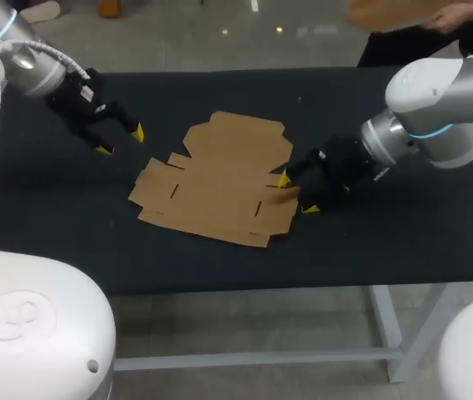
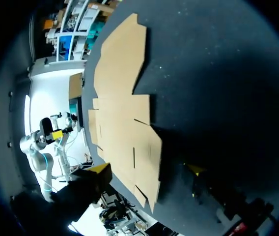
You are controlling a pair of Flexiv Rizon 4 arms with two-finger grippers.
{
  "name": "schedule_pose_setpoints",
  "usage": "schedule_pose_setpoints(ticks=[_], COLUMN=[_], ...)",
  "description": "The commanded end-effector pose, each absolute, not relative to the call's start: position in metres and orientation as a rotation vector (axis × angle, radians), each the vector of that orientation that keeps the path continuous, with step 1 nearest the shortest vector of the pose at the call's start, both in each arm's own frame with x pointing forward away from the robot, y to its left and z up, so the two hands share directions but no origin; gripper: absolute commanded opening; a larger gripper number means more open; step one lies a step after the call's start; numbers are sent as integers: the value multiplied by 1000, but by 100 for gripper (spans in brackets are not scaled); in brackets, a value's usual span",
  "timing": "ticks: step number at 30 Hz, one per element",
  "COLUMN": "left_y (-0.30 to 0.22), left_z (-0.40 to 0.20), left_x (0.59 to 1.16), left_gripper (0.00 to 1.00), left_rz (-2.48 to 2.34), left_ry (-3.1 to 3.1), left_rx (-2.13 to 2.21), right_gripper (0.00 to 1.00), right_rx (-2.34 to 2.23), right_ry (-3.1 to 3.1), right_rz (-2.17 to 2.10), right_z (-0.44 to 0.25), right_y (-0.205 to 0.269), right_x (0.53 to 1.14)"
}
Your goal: Assemble the packaging by folding the flat box into shape, placing the metal phone stand inside, and closing the box properly
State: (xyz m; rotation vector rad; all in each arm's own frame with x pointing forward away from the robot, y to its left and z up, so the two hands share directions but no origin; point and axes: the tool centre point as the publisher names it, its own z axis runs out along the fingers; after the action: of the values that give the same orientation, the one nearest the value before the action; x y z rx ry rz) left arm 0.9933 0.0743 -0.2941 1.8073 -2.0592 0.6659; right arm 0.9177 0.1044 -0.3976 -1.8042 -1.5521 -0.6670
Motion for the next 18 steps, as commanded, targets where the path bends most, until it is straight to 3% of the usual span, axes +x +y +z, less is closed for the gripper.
schedule_pose_setpoints(ticks=[1, 4, 9, 14, 18], left_y=[76, 77, 79, 80, 81], left_z=[-293, -295, -295, -296, -297], left_x=[993, 992, 991, 991, 990], left_gripper=[100, 100, 100, 100, 100], left_rz=[664, 661, 659, 663, 663], left_ry=[-2057, -2056, -2054, -2055, -2054], left_rx=[1807, 1803, 1803, 1801, 1798], right_gripper=[91, 75, 60, 49, 47], right_rx=[-1890, -1912, -1925, -1959, -1974], right_ry=[-1544, -1530, -1502, -1497, -1484], right_rz=[-757, -786, -831, -854, -859], right_z=[-393, -393, -391, -392, -397], right_y=[106, 107, 103, 109, 113], right_x=[899, 895, 889, 885, 886])
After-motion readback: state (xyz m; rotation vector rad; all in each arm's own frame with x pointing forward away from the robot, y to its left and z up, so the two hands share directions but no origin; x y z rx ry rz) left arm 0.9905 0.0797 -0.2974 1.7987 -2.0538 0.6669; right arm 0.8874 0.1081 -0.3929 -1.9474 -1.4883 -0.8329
